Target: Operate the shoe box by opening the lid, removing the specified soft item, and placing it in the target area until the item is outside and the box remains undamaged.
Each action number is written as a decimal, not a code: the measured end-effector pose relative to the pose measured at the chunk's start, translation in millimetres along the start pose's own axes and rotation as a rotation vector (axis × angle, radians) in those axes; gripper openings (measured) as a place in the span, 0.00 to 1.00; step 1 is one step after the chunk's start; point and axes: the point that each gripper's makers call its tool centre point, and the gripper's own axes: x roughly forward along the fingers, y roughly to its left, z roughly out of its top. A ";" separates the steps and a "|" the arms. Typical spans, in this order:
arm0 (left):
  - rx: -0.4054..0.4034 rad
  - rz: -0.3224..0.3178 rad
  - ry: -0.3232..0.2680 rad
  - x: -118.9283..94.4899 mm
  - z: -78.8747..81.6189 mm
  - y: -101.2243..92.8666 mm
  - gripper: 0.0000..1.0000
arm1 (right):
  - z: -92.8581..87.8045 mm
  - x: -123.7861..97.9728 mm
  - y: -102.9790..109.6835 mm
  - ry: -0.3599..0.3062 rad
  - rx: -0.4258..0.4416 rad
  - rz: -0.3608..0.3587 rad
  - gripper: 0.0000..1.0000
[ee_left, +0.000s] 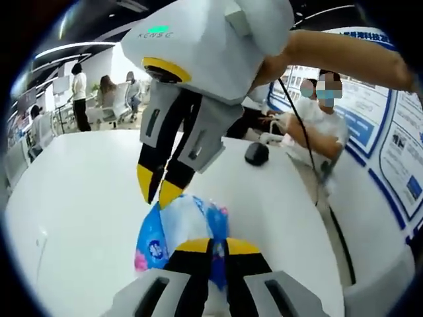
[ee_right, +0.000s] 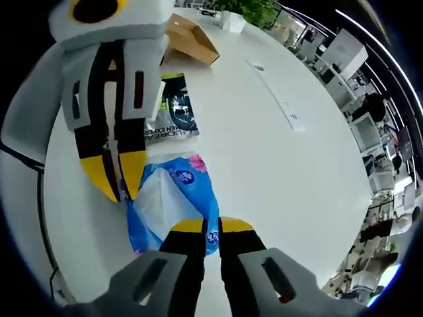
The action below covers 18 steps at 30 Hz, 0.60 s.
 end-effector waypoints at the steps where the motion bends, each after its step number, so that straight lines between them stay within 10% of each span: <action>1: -0.003 0.002 -0.003 -1.2 0.7 -0.5 0.07 | 0.2 -0.3 0.1 0.000 0.000 0.000 0.07; 18: 0.021 0.033 -0.017 -38.7 4.4 -16.6 0.17 | 10.9 -26.9 12.4 -0.002 0.042 -0.039 0.20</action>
